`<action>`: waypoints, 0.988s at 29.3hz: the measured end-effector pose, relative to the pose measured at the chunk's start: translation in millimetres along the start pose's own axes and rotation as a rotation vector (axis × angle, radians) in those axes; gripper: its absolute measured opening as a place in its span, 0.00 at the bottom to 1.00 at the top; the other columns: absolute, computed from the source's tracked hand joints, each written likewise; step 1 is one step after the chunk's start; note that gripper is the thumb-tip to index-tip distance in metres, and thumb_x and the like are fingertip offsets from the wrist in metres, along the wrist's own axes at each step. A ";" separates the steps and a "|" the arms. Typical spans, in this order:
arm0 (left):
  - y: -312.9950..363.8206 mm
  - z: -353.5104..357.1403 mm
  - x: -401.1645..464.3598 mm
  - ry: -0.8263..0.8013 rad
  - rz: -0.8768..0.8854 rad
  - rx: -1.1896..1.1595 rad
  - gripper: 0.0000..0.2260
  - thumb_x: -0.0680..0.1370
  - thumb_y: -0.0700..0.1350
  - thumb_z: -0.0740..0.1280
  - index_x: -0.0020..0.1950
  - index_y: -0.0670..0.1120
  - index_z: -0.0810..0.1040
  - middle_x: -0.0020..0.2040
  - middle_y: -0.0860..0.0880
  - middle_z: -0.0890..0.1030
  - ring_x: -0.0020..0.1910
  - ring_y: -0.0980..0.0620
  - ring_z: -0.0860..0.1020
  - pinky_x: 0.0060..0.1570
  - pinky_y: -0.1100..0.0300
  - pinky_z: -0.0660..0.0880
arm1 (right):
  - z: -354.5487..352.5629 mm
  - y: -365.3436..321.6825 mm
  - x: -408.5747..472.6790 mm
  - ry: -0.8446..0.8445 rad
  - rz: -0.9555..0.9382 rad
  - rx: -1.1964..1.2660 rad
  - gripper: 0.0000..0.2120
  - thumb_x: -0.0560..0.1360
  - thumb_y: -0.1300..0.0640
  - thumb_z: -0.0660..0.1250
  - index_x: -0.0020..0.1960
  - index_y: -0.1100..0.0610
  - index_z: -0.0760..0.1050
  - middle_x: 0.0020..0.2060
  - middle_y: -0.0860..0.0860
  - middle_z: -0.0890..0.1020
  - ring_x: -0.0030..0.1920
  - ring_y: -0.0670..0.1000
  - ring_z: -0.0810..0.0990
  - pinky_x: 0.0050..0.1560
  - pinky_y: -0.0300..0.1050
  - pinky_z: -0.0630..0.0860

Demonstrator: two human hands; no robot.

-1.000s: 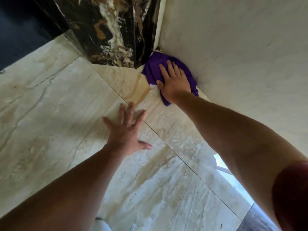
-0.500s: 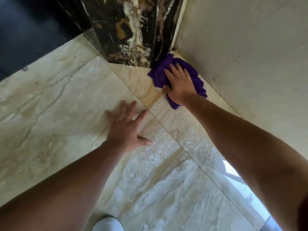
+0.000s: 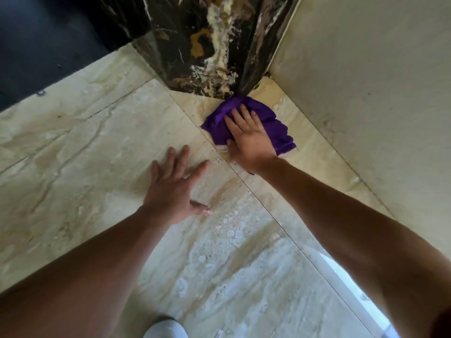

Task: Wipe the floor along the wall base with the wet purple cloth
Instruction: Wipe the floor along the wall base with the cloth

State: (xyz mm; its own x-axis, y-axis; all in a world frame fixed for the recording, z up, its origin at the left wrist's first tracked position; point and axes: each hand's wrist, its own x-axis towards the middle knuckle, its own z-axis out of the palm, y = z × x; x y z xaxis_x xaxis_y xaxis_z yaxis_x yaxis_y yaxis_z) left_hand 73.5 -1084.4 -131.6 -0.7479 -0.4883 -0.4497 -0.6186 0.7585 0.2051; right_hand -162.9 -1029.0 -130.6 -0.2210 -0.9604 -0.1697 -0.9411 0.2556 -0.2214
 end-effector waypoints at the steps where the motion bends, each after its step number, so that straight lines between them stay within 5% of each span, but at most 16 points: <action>1: 1.4 -0.1 -0.2 0.005 -0.002 0.008 0.55 0.63 0.76 0.67 0.80 0.64 0.38 0.80 0.46 0.28 0.78 0.39 0.29 0.75 0.31 0.43 | 4.0 -10.8 0.3 -0.002 -0.032 0.009 0.30 0.82 0.52 0.58 0.81 0.56 0.56 0.82 0.56 0.55 0.82 0.57 0.47 0.82 0.54 0.40; 8: 3.5 1.1 -0.6 0.033 -0.028 0.016 0.54 0.63 0.75 0.68 0.81 0.62 0.44 0.82 0.44 0.34 0.80 0.38 0.36 0.71 0.25 0.50 | 6.4 -92.3 109.4 -0.093 -0.213 -0.046 0.30 0.82 0.51 0.58 0.82 0.50 0.54 0.83 0.52 0.52 0.82 0.54 0.48 0.80 0.52 0.43; 12: 0.6 4.3 1.6 0.038 -0.044 0.061 0.54 0.63 0.77 0.66 0.79 0.64 0.38 0.82 0.44 0.35 0.80 0.39 0.34 0.70 0.23 0.47 | 5.4 -103.9 120.6 -0.110 -0.248 -0.062 0.29 0.83 0.50 0.57 0.82 0.48 0.53 0.83 0.51 0.51 0.82 0.53 0.47 0.80 0.50 0.43; 22: 0.5 0.6 0.2 0.019 -0.034 0.026 0.55 0.62 0.76 0.68 0.79 0.66 0.39 0.81 0.47 0.30 0.79 0.41 0.32 0.69 0.23 0.47 | -14.0 3.8 45.2 -0.058 -0.242 -0.097 0.25 0.84 0.50 0.56 0.80 0.45 0.59 0.82 0.48 0.57 0.81 0.51 0.54 0.79 0.52 0.55; 29: -2.2 0.1 2.2 -0.031 -0.038 0.025 0.55 0.62 0.77 0.68 0.78 0.67 0.37 0.79 0.49 0.26 0.77 0.40 0.28 0.69 0.21 0.45 | -12.2 65.4 3.3 0.078 -0.114 -0.123 0.23 0.83 0.51 0.58 0.78 0.49 0.66 0.78 0.53 0.67 0.78 0.59 0.64 0.79 0.58 0.58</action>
State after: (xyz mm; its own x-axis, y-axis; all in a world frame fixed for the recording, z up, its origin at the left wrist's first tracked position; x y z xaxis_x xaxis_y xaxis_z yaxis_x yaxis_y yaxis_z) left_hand 73.2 -1087.1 -133.2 -0.7159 -0.5033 -0.4838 -0.6398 0.7503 0.1662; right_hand -228.3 -1016.7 -133.9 -0.1260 -0.9893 -0.0742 -0.9843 0.1340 -0.1147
